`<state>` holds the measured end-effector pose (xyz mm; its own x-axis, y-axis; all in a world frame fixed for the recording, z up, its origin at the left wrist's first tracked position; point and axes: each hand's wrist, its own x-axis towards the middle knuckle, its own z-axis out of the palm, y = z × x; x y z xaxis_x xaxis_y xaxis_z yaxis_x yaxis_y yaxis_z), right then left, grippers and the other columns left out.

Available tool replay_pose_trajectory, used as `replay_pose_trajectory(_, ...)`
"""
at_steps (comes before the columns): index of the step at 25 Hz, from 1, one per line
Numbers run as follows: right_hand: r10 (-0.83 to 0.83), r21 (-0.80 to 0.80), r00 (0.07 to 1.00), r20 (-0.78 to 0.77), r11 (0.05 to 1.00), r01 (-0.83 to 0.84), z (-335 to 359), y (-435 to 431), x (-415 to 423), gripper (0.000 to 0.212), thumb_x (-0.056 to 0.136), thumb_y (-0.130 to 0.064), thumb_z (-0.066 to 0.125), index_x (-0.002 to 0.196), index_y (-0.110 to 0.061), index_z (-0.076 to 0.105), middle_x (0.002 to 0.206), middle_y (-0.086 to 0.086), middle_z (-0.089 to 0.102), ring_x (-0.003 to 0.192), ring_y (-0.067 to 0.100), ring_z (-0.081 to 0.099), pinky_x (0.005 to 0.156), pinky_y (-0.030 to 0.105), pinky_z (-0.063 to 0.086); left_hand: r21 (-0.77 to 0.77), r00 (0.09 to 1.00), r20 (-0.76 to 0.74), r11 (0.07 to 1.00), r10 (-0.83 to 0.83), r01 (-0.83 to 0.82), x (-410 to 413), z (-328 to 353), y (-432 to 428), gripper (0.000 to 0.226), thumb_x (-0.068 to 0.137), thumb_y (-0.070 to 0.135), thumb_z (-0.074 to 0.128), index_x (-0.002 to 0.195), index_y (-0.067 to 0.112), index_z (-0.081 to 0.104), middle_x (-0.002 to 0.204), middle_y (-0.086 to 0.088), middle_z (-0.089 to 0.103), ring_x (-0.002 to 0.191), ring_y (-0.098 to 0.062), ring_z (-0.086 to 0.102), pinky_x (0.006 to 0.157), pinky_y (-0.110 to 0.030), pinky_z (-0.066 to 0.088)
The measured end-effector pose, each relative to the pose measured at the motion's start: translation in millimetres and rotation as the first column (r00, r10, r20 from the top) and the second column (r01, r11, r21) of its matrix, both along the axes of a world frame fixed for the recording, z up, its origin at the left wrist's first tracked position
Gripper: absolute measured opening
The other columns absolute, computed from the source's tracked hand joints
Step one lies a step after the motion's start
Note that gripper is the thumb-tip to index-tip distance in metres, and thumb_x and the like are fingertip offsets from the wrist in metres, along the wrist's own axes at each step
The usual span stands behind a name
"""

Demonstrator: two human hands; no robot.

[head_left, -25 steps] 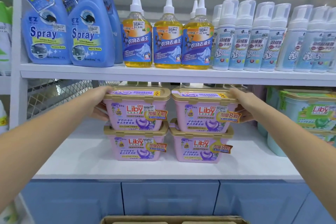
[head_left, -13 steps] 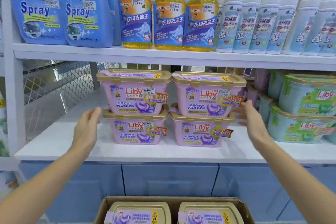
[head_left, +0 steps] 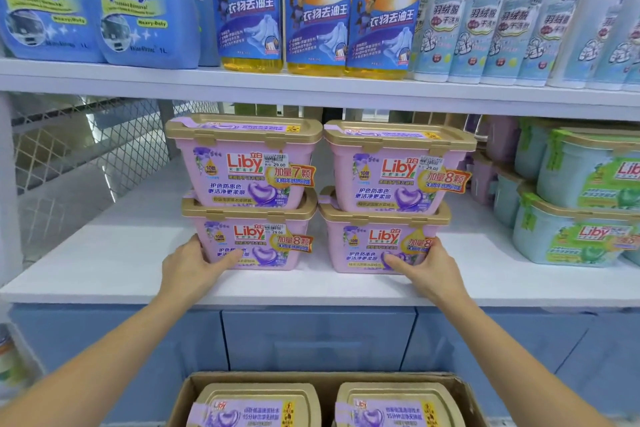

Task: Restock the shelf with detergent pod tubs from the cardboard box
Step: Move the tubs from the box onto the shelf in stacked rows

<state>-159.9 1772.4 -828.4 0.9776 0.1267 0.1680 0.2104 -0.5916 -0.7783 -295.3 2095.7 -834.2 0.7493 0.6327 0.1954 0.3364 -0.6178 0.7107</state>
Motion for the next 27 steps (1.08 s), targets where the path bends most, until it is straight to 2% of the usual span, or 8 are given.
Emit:
replay_pose_trajectory(3,-0.038,-0.063,0.997,0.071,0.997,0.043,-4,2,6,0.063,0.066,-0.055,0.072,0.106,-0.012,0.049,0.099,0.002,0.066,0.094,0.028,0.064,0.082,0.040,0.051,-0.009,0.996,0.080,0.999,0.037,-0.036,7,-11,1,0.050,0.076,0.043,0.070,0.111,0.010,0.057,0.110,-0.011,0.070,0.099,-0.035,0.063,0.081,-0.040,0.048)
replay_pose_trajectory(8,-0.045,-0.072,0.993,0.111,0.996,0.053,-5,-8,32,0.055,0.068,-0.056,0.069,0.099,-0.015,0.048,0.085,-0.004,0.060,0.090,0.029,0.063,0.079,0.040,0.049,0.025,0.995,0.084,0.999,0.045,-0.047,35,-8,-11,0.045,0.075,0.042,0.071,0.104,0.009,0.059,0.107,-0.012,0.070,0.095,-0.036,0.063,0.074,-0.036,0.044)
replay_pose_trajectory(13,-0.052,-0.050,0.994,0.093,0.997,0.057,-4,-29,84,0.067,0.061,-0.066,0.065,0.102,-0.016,0.051,0.096,0.001,0.066,0.095,0.029,0.063,0.080,0.040,0.050,0.014,0.997,0.073,1.000,0.016,-0.017,90,-4,-35,0.050,0.075,0.046,0.069,0.105,0.007,0.059,0.109,-0.012,0.070,0.096,-0.036,0.063,0.076,-0.038,0.048)
replay_pose_trajectory(15,-0.067,-0.041,0.993,0.093,0.997,0.071,-3,-38,108,0.063,0.066,-0.059,0.068,0.106,-0.015,0.052,0.102,0.002,0.067,0.097,0.028,0.062,0.081,0.040,0.050,0.002,0.998,0.052,1.000,0.024,-0.024,116,-4,-42,0.052,0.074,0.048,0.069,0.104,0.007,0.059,0.108,-0.013,0.069,0.096,-0.036,0.062,0.077,-0.039,0.049)
replay_pose_trajectory(21,-0.117,-0.022,0.990,0.078,0.993,0.119,-7,-56,169,0.046,0.070,-0.052,0.071,0.084,-0.017,0.044,0.067,-0.007,0.050,0.079,0.024,0.052,0.068,0.032,0.038,0.051,0.998,0.041,0.998,0.038,-0.041,179,-6,-59,0.057,0.074,0.049,0.069,0.109,0.004,0.058,0.114,-0.021,0.066,0.106,-0.040,0.059,0.086,-0.041,0.047)
replay_pose_trajectory(23,-0.104,-0.011,0.993,0.049,0.994,0.105,-10,-63,187,0.044,0.070,-0.052,0.071,0.087,-0.019,0.047,0.073,-0.004,0.055,0.081,0.025,0.054,0.074,0.034,0.042,0.056,0.999,0.031,0.998,0.027,-0.029,193,-7,-62,0.058,0.074,0.051,0.068,0.109,0.006,0.059,0.114,-0.020,0.066,0.106,-0.039,0.059,0.086,-0.041,0.048)
replay_pose_trajectory(25,-0.068,0.032,0.997,0.038,0.997,0.067,-10,-69,198,0.055,0.069,-0.049,0.072,0.108,-0.016,0.053,0.096,0.003,0.066,0.090,0.025,0.059,0.086,0.036,0.047,0.063,1.000,0.007,0.998,0.011,-0.011,206,-7,-65,0.058,0.074,0.053,0.067,0.109,0.007,0.060,0.114,-0.018,0.067,0.105,-0.039,0.060,0.085,-0.040,0.048)
replay_pose_trajectory(27,-0.055,0.091,0.997,0.060,0.995,0.049,-8,-73,205,0.060,0.069,-0.041,0.076,0.117,-0.012,0.053,0.112,0.006,0.066,0.097,0.024,0.060,0.089,0.034,0.047,0.068,1.000,-0.025,0.998,0.009,-0.007,219,-5,-71,0.058,0.075,0.052,0.066,0.111,0.008,0.059,0.115,-0.018,0.066,0.106,-0.038,0.059,0.084,-0.039,0.047)
